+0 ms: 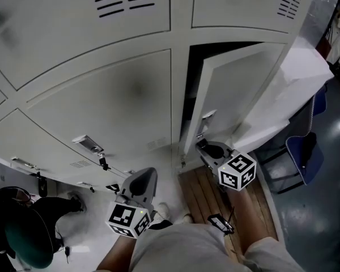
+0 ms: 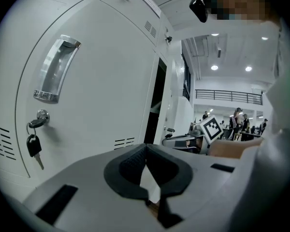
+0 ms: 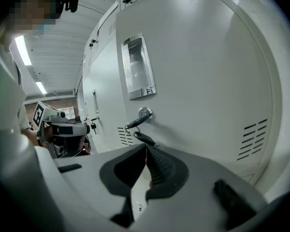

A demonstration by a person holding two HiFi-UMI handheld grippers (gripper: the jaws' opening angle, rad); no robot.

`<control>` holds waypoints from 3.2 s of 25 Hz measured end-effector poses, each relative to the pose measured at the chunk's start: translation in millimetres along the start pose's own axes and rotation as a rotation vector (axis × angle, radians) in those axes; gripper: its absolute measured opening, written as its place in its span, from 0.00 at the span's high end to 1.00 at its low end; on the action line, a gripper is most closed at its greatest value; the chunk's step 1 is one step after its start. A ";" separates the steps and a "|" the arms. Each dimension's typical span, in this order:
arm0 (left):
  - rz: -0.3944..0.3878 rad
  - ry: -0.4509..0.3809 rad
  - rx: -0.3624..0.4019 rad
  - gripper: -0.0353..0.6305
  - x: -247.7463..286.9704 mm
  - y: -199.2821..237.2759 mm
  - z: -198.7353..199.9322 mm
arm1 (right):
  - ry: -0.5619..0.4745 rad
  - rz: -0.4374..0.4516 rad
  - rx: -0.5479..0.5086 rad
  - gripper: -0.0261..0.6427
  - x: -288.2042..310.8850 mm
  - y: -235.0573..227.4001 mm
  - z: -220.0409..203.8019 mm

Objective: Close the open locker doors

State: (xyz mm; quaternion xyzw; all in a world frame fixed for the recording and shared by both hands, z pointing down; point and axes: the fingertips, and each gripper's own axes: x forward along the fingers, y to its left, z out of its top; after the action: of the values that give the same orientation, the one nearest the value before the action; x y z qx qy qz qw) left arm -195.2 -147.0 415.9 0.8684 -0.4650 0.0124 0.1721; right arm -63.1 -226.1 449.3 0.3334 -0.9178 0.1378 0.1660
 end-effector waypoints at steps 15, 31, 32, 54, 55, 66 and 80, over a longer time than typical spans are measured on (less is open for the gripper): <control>0.055 -0.012 -0.005 0.92 -2.0 23.6 6.9 | 0.002 0.034 -0.004 0.92 31.8 -8.1 9.4; 0.077 -0.009 -0.010 0.92 -1.5 32.6 8.6 | 0.007 0.043 0.004 0.92 43.7 -19.8 13.7; 0.078 -0.009 -0.009 0.92 -1.6 33.2 8.8 | 0.007 0.045 0.004 0.92 43.8 -19.8 13.9; 0.075 -0.017 -0.012 0.92 -7.4 28.4 6.6 | 0.015 0.045 0.000 0.92 39.9 -15.8 11.9; 0.075 -0.017 -0.012 0.92 -7.8 27.9 6.3 | 0.015 0.045 0.000 0.92 39.0 -15.3 11.4; 0.057 -0.007 -0.012 0.92 -10.5 16.9 0.2 | 0.017 0.044 0.006 0.92 28.3 -4.8 3.3; 0.013 0.010 0.007 0.92 -10.9 -1.7 -3.4 | -0.004 0.012 0.013 0.92 -9.2 8.0 -5.0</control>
State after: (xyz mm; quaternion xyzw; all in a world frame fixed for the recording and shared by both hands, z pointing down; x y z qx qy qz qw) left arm -199.6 -136.3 416.6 0.8659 -0.4695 0.0197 0.1712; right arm -60.6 -213.1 449.0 0.3294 -0.9191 0.1440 0.1611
